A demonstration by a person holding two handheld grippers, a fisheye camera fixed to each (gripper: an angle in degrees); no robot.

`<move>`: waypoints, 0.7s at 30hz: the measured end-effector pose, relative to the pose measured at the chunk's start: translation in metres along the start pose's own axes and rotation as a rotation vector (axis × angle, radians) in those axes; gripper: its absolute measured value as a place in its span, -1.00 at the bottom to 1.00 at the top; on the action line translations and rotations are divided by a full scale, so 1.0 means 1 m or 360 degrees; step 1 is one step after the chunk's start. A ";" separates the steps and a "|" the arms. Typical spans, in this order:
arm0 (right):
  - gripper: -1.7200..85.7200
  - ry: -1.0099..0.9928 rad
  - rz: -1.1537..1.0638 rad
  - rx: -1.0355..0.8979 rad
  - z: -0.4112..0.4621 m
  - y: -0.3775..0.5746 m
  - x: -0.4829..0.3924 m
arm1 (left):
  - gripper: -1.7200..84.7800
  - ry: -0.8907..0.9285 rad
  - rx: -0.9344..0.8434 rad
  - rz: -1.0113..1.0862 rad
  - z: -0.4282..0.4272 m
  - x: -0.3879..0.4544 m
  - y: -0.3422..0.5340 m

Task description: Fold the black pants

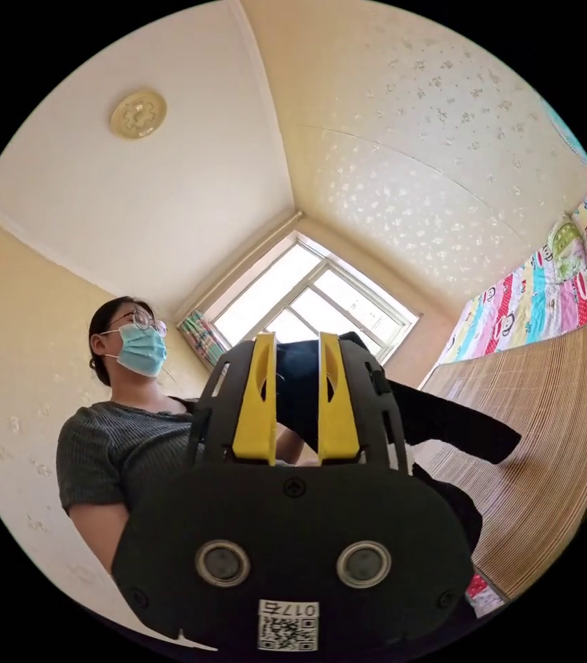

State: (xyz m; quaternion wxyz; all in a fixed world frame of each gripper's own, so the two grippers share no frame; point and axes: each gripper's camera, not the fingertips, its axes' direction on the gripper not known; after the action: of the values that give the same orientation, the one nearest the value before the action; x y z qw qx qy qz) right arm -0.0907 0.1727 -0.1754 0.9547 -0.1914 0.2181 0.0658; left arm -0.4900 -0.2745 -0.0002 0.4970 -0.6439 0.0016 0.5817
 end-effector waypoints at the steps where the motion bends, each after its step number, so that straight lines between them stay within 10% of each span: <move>1: -0.68 0.0007 0.0025 -0.0051 0.009 -0.006 0.004 | -0.98 0.0165 0.0009 0.0025 0.017 0.000 0.001; 11: -0.49 -0.0865 0.0837 -0.0587 0.177 -0.001 0.129 | -0.97 0.0246 -0.0862 -0.0502 0.244 -0.028 0.087; 21: -0.90 -0.1004 0.0255 -0.0257 0.111 -0.023 0.073 | -0.97 -0.0124 -0.0942 -0.0339 0.275 0.015 0.101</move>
State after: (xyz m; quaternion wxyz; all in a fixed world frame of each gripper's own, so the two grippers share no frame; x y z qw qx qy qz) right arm 0.0227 0.1978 -0.1077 0.9487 -0.2190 -0.0797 0.2137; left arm -0.7495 -0.1406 -0.0290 0.3458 -0.7344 -0.2544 0.5257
